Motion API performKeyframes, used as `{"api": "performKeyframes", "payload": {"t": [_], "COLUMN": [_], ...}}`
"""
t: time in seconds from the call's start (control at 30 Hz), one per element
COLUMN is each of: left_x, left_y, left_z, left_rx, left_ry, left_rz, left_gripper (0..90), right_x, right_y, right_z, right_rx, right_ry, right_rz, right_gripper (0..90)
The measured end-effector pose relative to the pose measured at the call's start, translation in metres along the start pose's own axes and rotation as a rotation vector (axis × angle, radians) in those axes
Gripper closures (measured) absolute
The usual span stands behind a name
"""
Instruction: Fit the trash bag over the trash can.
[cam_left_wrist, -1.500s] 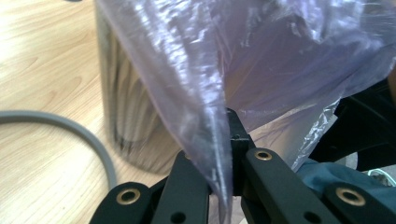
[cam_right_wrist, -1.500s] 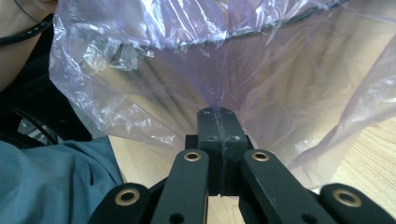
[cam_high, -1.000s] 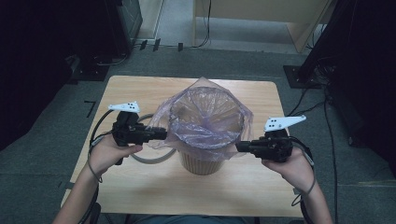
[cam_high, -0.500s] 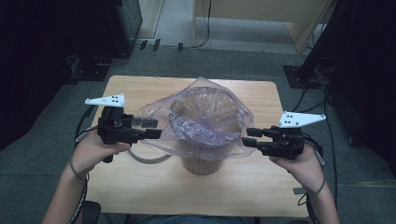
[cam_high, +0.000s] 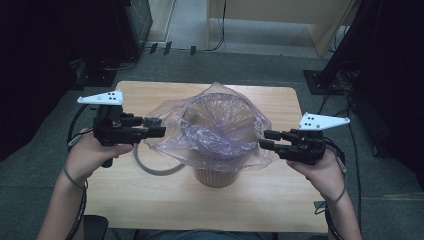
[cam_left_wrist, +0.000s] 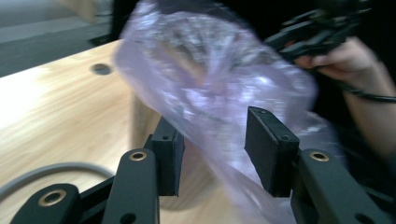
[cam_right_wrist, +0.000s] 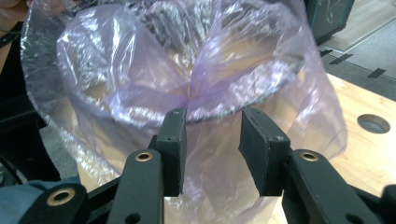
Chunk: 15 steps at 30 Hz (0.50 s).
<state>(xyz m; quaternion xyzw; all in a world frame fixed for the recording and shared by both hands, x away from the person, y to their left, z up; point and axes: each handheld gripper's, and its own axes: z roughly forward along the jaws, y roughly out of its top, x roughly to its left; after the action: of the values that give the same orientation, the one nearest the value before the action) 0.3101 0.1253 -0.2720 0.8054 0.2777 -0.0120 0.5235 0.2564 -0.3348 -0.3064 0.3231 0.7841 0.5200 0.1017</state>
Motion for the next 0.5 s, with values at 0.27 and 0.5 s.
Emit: {"api": "performKeyframes", "payload": {"t": [0.27, 0.5], "left_x": [0.029, 0.047], "left_y": [-0.007, -0.010], "left_z": [0.022, 0.042], "left_rx": [0.063, 0.054], "left_ry": [0.100, 0.088], "left_rz": [-0.043, -0.044], "left_gripper": [56.2, 54.8], "right_x": [-0.010, -0.022], "right_y": [0.006, 0.008], "right_z": [0.002, 0.006], "right_rx": [-0.012, -0.023], "right_ry": [-0.068, -0.102], "right_rz": [-0.041, -0.035], "right_gripper": [60.9, 59.3]}}
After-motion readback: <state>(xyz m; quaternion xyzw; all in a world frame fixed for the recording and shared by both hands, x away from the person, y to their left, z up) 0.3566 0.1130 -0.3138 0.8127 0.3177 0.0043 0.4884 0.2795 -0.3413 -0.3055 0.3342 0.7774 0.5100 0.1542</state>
